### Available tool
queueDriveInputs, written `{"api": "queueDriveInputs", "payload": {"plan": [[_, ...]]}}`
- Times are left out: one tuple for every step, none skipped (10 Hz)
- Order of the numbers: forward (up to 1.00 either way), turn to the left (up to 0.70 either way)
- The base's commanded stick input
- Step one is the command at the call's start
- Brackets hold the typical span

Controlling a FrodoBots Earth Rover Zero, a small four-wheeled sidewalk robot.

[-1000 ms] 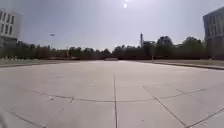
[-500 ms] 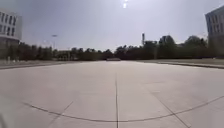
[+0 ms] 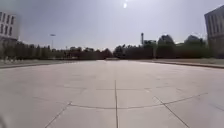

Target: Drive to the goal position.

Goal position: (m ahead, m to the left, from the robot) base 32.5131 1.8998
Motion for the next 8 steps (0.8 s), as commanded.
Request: {"api": "queueDriveInputs", "payload": {"plan": [[1.00,0.00],[1.00,0.00],[1.00,0.00],[1.00,0.00],[1.00,0.00],[1.00,0.00],[1.00,0.00],[1.00,0.00]]}}
